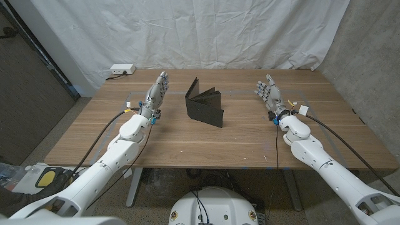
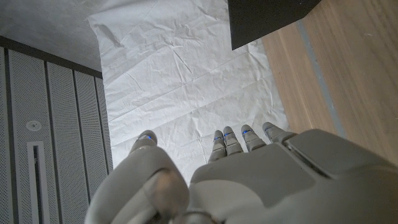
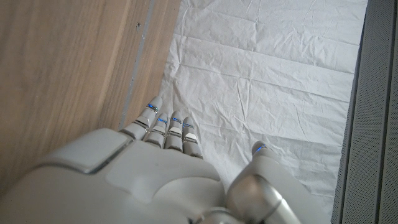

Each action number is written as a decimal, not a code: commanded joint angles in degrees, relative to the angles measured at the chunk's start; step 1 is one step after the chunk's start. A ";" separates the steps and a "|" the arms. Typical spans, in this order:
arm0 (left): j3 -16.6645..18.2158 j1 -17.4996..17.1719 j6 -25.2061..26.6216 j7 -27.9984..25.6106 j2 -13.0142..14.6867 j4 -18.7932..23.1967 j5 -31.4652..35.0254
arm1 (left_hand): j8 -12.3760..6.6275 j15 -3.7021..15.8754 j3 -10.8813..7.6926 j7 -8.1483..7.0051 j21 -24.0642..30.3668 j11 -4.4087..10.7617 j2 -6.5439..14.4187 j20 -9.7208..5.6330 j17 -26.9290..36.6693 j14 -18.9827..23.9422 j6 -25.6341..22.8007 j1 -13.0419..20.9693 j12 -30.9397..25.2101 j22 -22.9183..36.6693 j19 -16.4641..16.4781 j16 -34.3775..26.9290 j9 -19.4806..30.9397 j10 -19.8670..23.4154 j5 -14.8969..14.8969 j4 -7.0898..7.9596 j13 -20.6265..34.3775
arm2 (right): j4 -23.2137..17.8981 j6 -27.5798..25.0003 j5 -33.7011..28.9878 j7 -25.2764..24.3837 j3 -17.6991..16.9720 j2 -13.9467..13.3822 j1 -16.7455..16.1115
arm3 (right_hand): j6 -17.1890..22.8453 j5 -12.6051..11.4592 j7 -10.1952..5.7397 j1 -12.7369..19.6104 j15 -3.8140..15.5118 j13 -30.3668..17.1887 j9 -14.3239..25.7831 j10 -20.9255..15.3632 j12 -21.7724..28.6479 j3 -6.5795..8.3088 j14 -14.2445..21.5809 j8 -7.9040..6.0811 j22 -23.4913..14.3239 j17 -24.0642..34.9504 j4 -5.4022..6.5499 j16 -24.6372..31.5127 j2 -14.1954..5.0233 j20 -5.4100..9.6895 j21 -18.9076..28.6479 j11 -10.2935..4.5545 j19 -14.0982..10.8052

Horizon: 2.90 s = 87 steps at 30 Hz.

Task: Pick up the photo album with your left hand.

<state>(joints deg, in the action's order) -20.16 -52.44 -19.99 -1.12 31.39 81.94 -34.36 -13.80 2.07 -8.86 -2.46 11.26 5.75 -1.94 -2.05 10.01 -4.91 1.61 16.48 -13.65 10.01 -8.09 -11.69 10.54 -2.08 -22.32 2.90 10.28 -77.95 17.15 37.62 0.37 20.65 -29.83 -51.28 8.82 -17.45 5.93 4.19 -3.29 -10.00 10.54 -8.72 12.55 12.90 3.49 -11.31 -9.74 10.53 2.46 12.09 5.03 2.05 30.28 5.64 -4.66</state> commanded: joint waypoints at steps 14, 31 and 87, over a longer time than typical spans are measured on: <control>0.01 0.89 -8.00 1.89 0.13 -2.99 4.03 | -0.21 1.63 -0.08 -0.24 -0.03 0.48 -0.13 -5.30 0.22 1.19 -1.13 1.63 -0.17 0.10 -0.23 -0.15 0.10 1.02 -0.73 -0.99 0.28 | 0.28 -1.38 -0.82 -1.43 0.73 0.87 1.30 | 0.40 -0.38 -0.29 0.84 -0.04 -0.29 0.20 -0.47 0.14 0.05 0.46 -0.27 -0.25 0.27 -0.34 -0.23 0.08 1.26 -0.58 0.06 -0.40; 1.02 -1.19 -9.67 0.40 2.37 -0.32 6.87 | -0.11 1.77 -0.37 -0.28 -0.16 0.92 -0.24 -4.78 0.19 1.82 -1.94 3.86 -0.11 0.04 -0.43 0.09 0.12 2.24 -1.14 -2.27 0.30 | 0.45 -1.25 -1.03 -1.55 1.20 1.49 1.44 | 0.45 -0.32 -0.32 1.06 -0.11 -0.31 0.21 -0.64 0.07 0.01 0.59 -0.22 -0.27 0.30 -0.45 -0.30 -0.15 1.14 -0.99 0.02 -0.55; 6.28 -10.19 -2.99 -13.50 9.45 14.39 23.16 | 0.32 2.13 -3.02 -1.96 -0.38 3.26 -1.34 -2.70 0.21 1.89 -4.18 19.59 0.83 0.00 -1.70 0.92 0.35 5.49 -2.32 -11.13 0.55 | -1.98 -0.62 -0.98 -2.38 0.89 1.27 -0.34 | 0.69 0.07 -0.47 1.46 -0.15 -0.36 0.25 -0.87 -0.22 -0.32 0.97 -0.13 -0.34 0.43 -0.69 -0.45 -0.68 0.93 -2.42 0.06 -1.10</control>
<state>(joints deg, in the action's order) -15.46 -59.90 -26.42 -10.59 39.49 92.10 -15.06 -13.53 2.08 -11.87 -4.21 11.02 8.63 -3.23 -2.04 9.99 -2.86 -2.37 35.25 -12.92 9.88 -9.15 -10.97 10.82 3.03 -24.39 -7.85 10.55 -79.34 16.33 36.52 -1.91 21.57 -28.49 -51.07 9.01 -17.45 5.74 4.94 -3.37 -10.28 10.52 -9.11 12.54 12.42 4.00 -11.31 -10.02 10.80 1.98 11.63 4.58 2.05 27.95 5.62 -5.06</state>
